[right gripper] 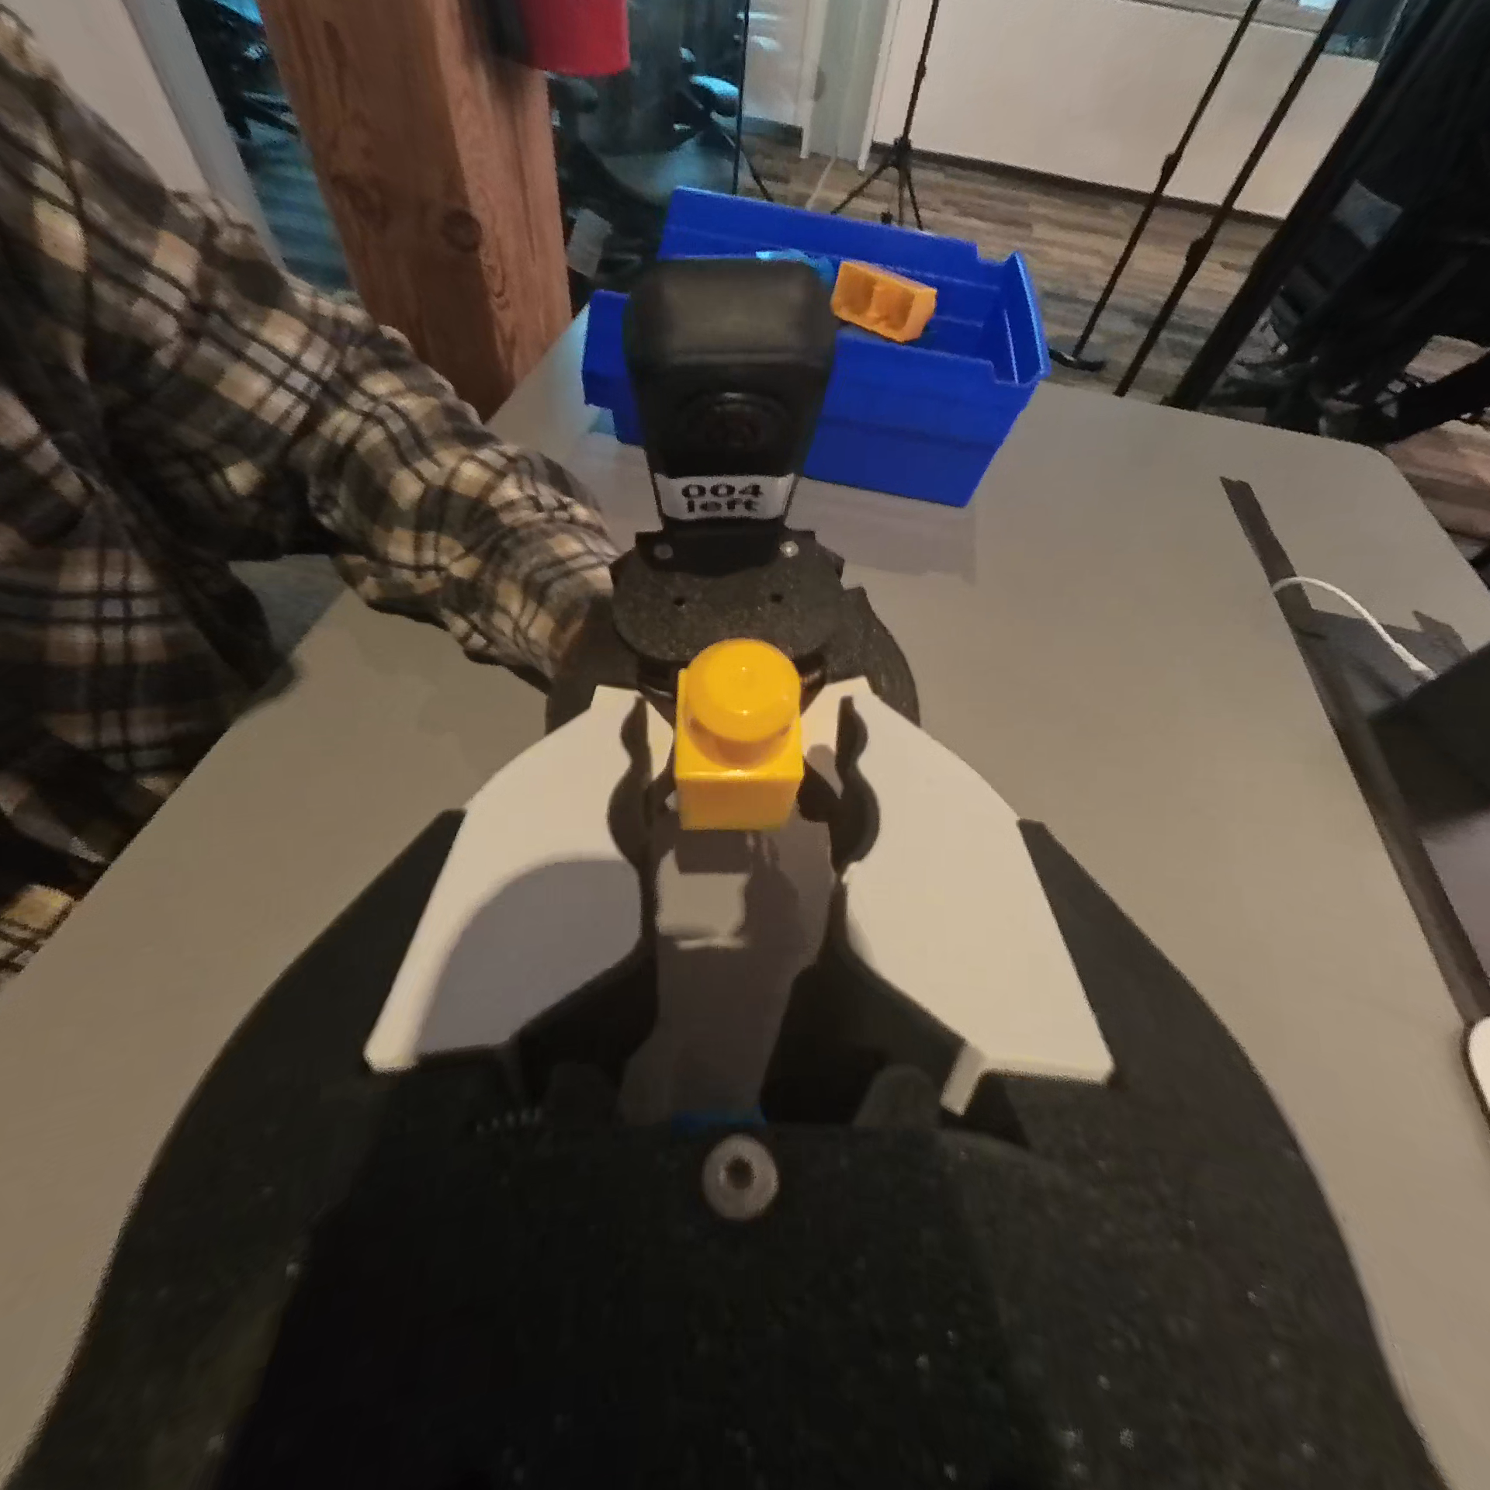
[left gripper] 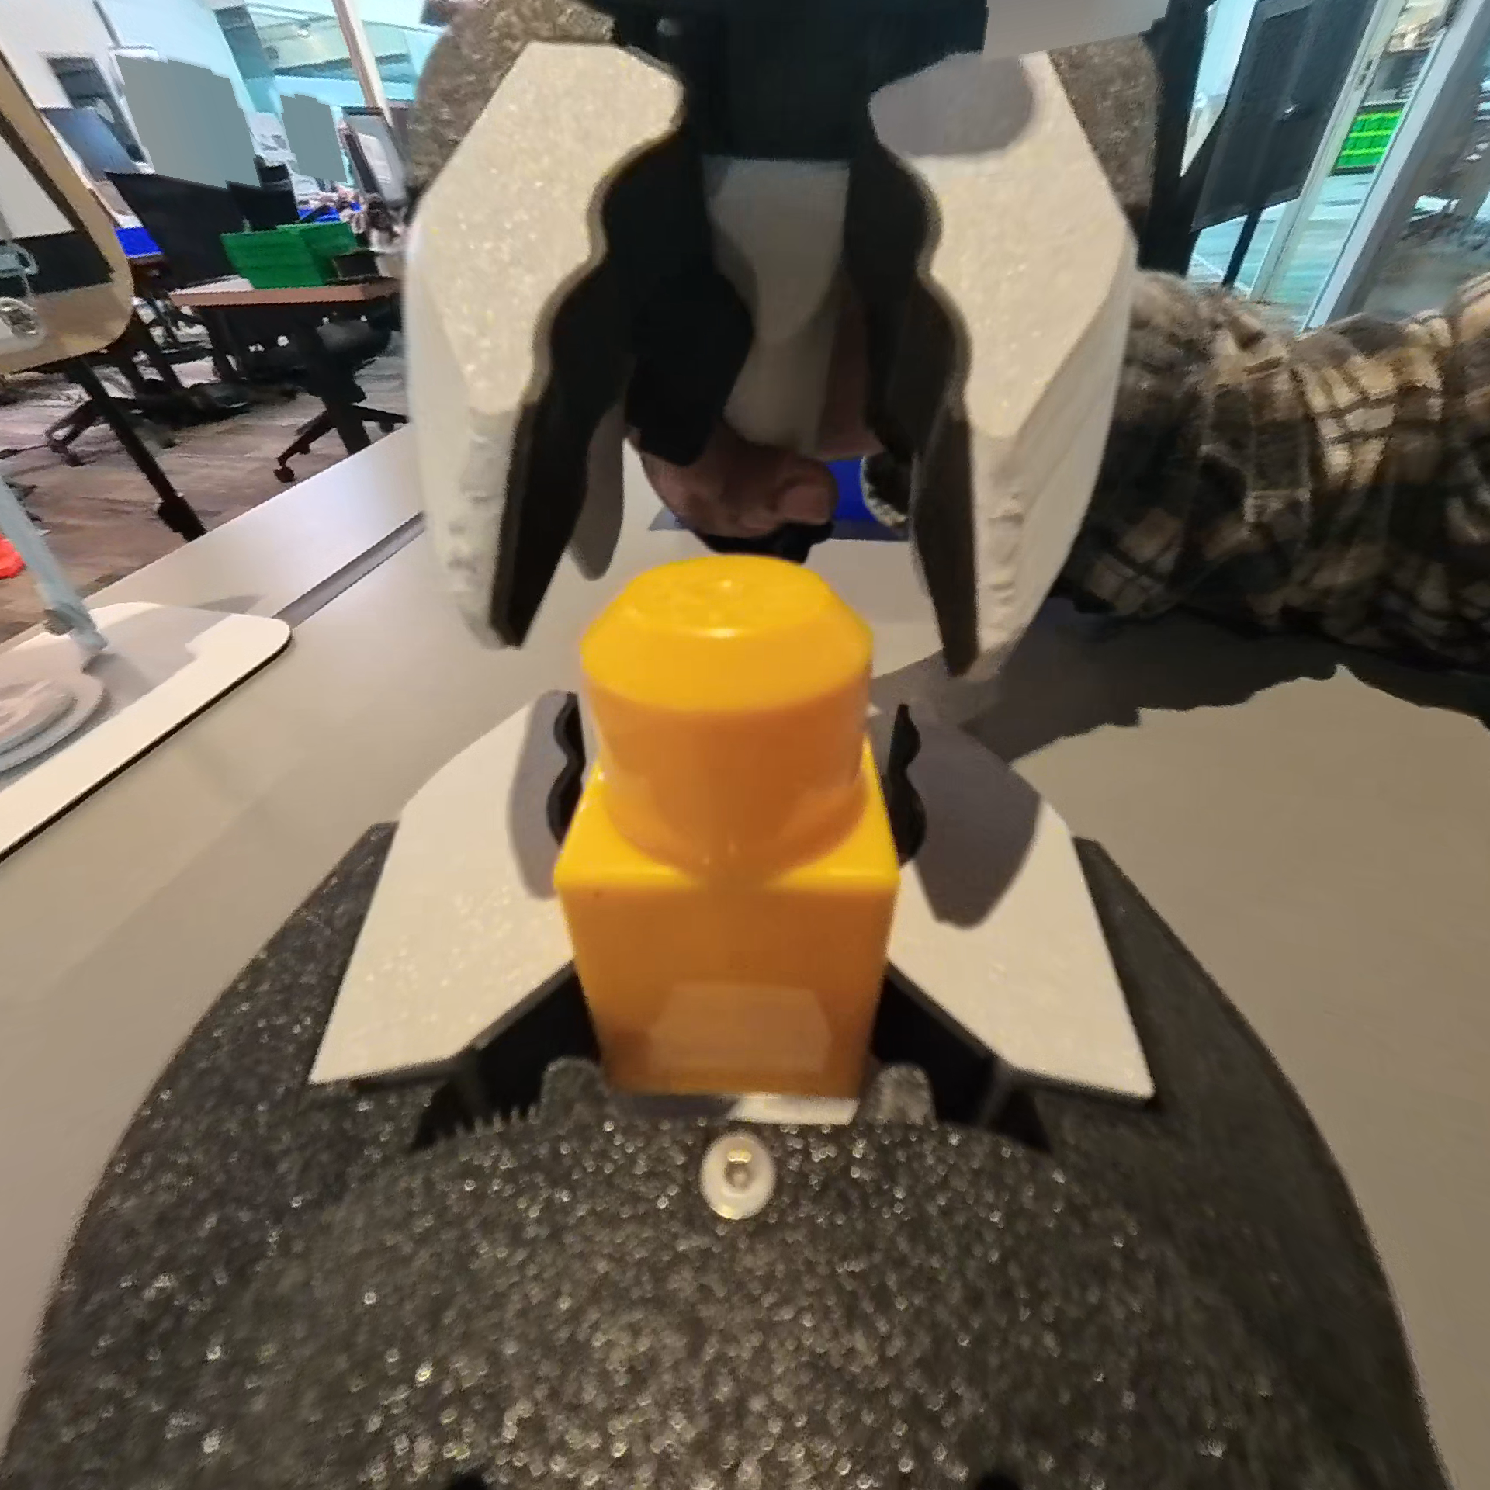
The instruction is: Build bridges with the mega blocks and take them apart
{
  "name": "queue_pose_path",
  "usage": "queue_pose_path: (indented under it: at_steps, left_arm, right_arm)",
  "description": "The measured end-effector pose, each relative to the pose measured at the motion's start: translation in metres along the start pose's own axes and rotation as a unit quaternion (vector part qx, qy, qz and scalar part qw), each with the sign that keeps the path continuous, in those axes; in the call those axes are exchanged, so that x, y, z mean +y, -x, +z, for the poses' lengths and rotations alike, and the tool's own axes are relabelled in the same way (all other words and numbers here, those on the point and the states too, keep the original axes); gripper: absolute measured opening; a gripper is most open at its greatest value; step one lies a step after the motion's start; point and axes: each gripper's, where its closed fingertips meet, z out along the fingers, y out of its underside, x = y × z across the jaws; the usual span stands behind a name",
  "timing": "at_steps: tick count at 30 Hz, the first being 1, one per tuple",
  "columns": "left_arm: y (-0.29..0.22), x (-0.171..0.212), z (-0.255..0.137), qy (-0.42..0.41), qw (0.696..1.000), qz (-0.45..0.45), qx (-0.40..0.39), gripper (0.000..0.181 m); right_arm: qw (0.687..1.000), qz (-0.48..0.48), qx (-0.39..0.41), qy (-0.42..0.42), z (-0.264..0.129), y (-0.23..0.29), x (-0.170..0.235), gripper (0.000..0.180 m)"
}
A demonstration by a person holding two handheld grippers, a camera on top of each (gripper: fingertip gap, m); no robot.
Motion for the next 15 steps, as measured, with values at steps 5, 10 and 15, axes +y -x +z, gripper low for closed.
queue_pose_path:
  at_steps: [5,10,15]
  left_arm:
    - [-0.005,0.004,0.004,0.012,1.000,0.004,0.010,0.074]
    - [-0.002,0.006,0.004,0.023,1.000,-0.001,0.005,0.074]
    - [0.008,0.006,-0.004,0.032,0.999,0.003,-0.039,0.077]
  right_arm:
    - [0.999,0.002,-0.031,0.008,0.011,0.006,0.006,0.029]
    - [0.999,0.013,-0.026,0.014,0.012,0.003,0.006,0.029]
    - [1.000,0.008,-0.020,0.020,0.006,0.002,0.004,0.028]
